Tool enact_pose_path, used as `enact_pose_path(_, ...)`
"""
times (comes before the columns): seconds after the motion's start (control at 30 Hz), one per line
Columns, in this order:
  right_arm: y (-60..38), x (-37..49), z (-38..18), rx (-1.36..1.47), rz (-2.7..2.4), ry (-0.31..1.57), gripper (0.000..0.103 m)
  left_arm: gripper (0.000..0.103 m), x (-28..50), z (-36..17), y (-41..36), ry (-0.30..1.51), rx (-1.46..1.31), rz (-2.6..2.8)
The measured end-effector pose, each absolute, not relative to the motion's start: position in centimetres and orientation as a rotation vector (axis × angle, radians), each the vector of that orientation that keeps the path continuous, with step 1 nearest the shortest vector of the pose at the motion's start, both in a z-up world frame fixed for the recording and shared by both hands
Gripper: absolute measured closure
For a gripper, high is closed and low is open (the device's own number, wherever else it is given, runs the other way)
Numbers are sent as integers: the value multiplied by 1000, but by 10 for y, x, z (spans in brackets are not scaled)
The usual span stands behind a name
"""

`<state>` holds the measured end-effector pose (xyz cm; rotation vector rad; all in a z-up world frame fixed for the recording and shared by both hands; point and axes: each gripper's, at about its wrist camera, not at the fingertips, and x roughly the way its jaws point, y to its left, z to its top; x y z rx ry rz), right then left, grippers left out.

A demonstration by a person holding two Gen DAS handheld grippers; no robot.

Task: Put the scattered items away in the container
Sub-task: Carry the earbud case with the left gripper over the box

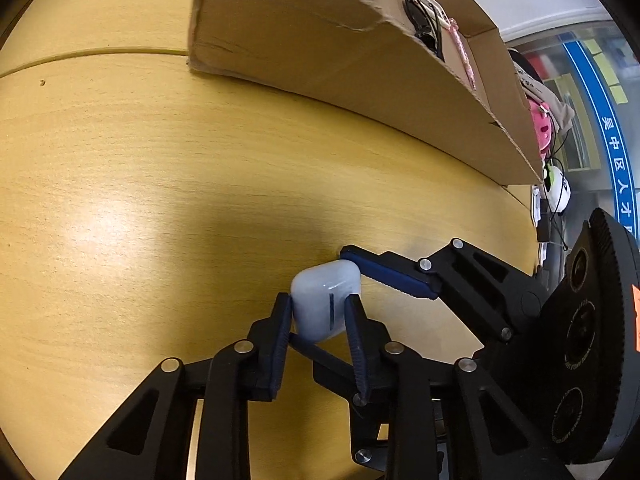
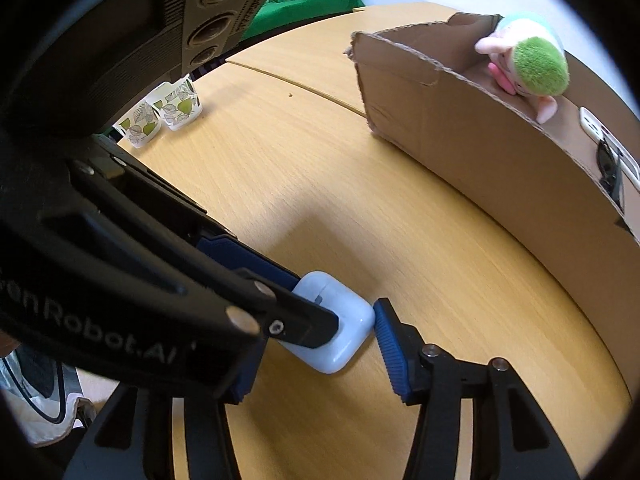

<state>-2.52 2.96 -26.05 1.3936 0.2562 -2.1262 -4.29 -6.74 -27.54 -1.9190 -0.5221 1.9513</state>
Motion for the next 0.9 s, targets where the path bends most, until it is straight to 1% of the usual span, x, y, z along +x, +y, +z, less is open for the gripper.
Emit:
enact_pose_path(0.23, 46, -14, -235, 1340, -2200, 238, 52, 77, -41, -247, -63, -477, -1839, 1988)
enact_pose_path(0.37, 39, -20, -223, 1306, -2256, 223, 52, 77, -46, -225, -52, -425, -1782, 2024)
enact_pose_path(0.53, 58, -25, -180, 1220, -2353, 202, 52, 77, -60, -178, -44, -375, -1676, 2096)
enact_pose_path(0.7, 74, -46, -131, 1122, -2450, 182, 52, 77, -86, -123, -34, -273, -1556, 2179)
enact_pose_path(0.9, 92, -81, -86, 1023, -2537, 181, 52, 77, -129, -79, -23, -185, -1445, 2232)
